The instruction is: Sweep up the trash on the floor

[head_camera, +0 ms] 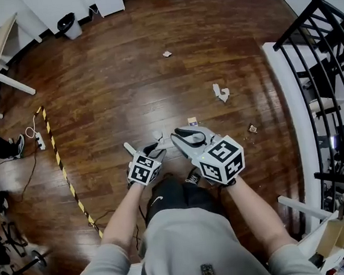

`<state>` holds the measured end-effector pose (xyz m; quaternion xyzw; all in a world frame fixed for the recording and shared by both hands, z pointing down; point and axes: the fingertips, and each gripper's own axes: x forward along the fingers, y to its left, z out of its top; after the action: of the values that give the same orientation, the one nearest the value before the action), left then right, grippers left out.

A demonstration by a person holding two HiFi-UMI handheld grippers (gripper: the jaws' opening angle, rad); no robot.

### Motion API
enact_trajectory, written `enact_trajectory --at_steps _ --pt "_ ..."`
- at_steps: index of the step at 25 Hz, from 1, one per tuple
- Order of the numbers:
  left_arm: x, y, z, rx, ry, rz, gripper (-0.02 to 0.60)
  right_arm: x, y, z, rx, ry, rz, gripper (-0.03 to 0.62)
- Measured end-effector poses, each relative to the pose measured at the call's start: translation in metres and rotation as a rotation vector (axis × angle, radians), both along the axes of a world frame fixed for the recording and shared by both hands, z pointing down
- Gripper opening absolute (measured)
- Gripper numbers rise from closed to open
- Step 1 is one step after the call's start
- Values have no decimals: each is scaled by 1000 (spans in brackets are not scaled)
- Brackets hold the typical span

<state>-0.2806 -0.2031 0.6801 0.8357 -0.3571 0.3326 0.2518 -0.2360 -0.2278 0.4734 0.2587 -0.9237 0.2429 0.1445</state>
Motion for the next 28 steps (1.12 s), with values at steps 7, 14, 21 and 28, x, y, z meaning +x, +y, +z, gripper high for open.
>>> enact_trajectory --at_steps 7,14,21,28 --pt "3 -53 74 -68 -3 46 152 3 -57 77 -97 78 43 64" --pt "32 -112 94 -123 99 154 153 16 -123 94 -140 199 180 61" --pt "109 -144 88 -151 141 378 158 91 -151 87 -144 270 396 61" --pt "196 -164 79 -126 175 531 160 169 -159 75 -120 336 547 61"
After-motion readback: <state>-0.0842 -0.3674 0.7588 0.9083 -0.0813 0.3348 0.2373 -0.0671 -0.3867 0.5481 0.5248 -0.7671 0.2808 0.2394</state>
